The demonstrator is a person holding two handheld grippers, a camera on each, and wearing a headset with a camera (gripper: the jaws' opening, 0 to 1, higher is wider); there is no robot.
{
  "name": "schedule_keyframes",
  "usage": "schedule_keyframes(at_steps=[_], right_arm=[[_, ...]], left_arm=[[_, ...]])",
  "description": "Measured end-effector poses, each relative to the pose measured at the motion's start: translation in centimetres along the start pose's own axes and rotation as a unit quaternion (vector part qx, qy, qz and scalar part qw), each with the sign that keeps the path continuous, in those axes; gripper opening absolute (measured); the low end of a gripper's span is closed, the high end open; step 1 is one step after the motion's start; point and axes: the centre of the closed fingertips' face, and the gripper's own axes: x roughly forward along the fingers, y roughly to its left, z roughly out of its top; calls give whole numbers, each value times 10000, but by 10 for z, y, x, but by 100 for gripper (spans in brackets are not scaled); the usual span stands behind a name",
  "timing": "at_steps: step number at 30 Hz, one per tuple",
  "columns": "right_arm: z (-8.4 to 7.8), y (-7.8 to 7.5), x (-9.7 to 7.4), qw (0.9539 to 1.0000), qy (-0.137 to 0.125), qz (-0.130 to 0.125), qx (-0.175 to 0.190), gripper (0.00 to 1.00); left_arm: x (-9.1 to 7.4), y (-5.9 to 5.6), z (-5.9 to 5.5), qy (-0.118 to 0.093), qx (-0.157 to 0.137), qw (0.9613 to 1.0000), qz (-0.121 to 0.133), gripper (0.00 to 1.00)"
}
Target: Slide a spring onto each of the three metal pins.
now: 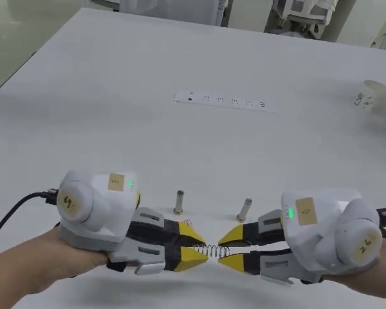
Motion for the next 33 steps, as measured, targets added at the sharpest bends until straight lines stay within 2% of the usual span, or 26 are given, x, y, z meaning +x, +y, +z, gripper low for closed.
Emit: schedule_keyframes(at_steps=[10, 17, 21, 27, 33], right_arm=[[0, -1, 0, 9994, -106, -83, 309, 9], [-7, 3, -1, 9991, -63, -63, 423, 14], [-14, 6, 1, 9989, 9, -23, 464, 13], [-9, 8, 2, 9989, -101, -1, 462, 9], [-10, 10, 2, 9987, -50, 93, 503, 8]], left_arm=[[1, -3, 2, 6, -1, 9999, -122, 2], [1, -6, -1, 51, -3, 9998, -176, 2], [1, -8, -1, 59, -2, 9998, -211, 2], [1, -11, -3, 95, -8, 9996, -278, 2], [1, -12, -6, 138, 9, 9995, -289, 2]])
